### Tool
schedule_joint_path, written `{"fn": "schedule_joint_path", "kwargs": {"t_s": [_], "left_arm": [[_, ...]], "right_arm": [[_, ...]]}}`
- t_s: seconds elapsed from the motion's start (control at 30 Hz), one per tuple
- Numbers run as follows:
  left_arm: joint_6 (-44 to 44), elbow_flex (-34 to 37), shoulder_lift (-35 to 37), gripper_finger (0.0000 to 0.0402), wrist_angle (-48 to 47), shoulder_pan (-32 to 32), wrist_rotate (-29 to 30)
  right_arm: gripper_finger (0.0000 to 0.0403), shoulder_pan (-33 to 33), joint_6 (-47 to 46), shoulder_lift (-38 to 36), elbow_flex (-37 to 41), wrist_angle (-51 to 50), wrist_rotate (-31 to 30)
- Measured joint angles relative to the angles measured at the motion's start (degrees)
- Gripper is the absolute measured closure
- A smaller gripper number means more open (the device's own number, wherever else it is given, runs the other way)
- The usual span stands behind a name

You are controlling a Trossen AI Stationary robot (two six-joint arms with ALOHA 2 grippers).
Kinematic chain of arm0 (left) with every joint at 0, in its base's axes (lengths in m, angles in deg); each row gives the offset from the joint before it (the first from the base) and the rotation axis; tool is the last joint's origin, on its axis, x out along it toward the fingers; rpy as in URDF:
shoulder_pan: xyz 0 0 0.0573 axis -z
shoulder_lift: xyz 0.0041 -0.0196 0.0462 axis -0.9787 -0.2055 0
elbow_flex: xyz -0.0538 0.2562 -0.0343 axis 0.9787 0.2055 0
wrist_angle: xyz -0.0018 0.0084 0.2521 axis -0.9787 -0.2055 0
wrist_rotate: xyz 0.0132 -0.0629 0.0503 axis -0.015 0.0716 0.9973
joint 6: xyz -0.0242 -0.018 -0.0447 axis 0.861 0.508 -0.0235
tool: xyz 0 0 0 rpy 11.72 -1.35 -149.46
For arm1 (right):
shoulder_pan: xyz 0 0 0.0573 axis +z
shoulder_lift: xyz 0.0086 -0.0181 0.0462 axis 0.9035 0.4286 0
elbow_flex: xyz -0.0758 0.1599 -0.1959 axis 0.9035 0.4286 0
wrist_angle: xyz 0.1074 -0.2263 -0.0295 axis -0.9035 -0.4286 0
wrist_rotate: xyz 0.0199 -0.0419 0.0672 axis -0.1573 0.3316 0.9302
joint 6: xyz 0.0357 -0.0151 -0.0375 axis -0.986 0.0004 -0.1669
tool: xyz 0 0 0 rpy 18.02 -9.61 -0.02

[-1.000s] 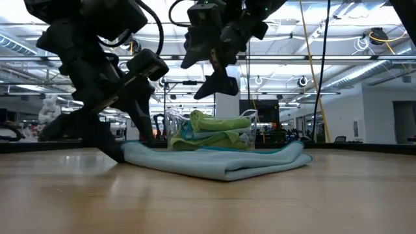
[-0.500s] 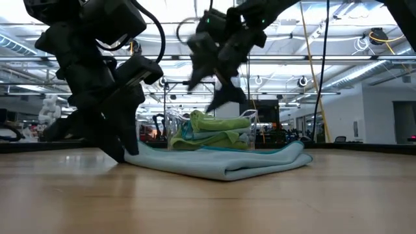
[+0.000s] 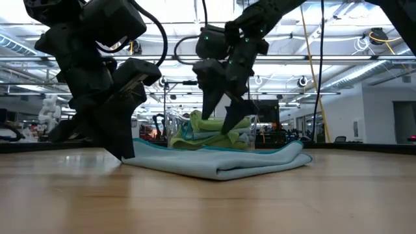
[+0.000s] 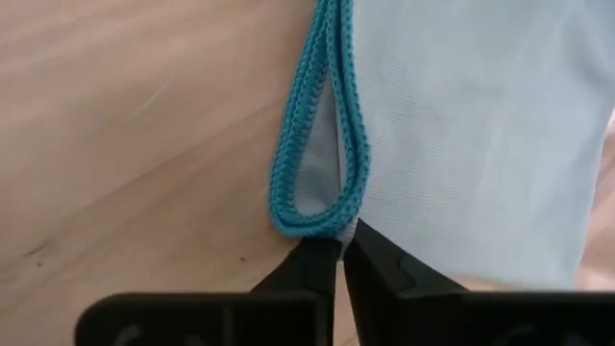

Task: Fold microfiber towels
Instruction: Fold the blue microfiber cloth

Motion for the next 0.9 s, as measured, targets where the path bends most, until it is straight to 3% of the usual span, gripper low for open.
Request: {"fn": "schedule_joint_path", "kwargs": {"t_s": [0.5,0.77,0.9], "left_arm": [[-7.6,0.0,0.0,0.0396,0.4,0.0,-0.1],[-8.0,0.0,0.0,0.0394,0.5,0.0,-0.3],[-8.7,0.0,0.0,0.0391,0.6,0.0,-0.4]], "right_arm": [[0.0098,-0.1,-5.1,0.1,10.8,15.9,0.1],[0.0101,1.6,-4.3,0.1,11.4,18.6,-4.6],[0.0122,2.4,-4.6,0.9,11.4,20.3,-4.5]]}}
